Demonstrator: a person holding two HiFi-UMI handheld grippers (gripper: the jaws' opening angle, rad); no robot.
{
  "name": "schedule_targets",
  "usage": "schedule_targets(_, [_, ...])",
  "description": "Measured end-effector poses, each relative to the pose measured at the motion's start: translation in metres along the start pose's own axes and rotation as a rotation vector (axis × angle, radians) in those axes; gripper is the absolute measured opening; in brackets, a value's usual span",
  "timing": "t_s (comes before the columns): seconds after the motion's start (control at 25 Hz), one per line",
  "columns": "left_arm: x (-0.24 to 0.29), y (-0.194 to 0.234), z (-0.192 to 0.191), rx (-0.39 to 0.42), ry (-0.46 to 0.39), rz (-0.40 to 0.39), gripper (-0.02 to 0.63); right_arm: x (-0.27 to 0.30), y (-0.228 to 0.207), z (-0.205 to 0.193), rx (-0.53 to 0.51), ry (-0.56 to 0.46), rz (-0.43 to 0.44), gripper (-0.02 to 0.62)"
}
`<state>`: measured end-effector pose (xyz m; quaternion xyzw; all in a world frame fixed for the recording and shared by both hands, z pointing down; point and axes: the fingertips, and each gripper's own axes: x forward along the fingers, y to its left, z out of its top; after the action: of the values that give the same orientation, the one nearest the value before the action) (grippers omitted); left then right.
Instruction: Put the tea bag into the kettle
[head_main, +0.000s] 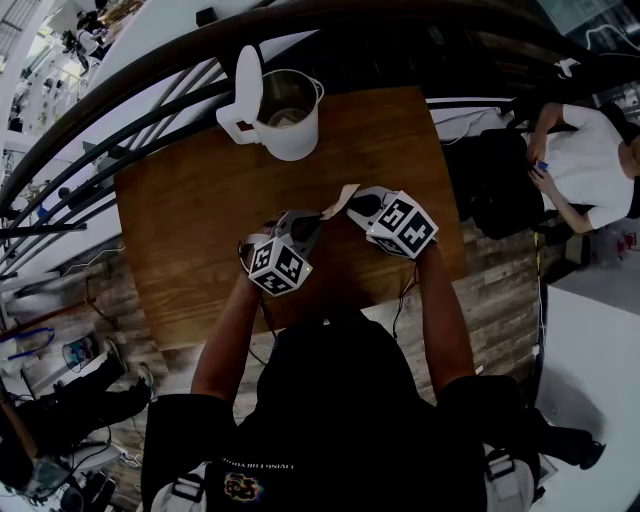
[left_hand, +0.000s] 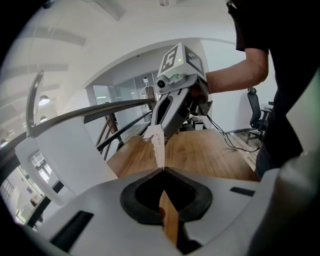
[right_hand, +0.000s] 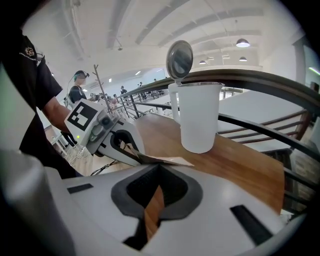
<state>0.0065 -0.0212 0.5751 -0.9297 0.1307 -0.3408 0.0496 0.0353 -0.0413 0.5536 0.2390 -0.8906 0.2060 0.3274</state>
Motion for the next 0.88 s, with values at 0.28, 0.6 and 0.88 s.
schedule_targets(0.28, [0.000, 0.001, -0.008, -0.045, 0.011, -0.011, 0.005, -0.012, -0.006, 0.008, 0.037, -0.065, -0.006, 0.011])
schedule_targets(0.6, [0.000, 0.003, -0.007, -0.048, 0.017, -0.002, 0.005, -0.039, -0.010, 0.029, 0.026, -0.140, -0.035, 0.011])
schedule_targets(0.88, [0.003, 0.004, -0.007, -0.095, 0.026, -0.012, 0.026, -0.054, -0.019, 0.048, -0.005, -0.183, -0.077, 0.011])
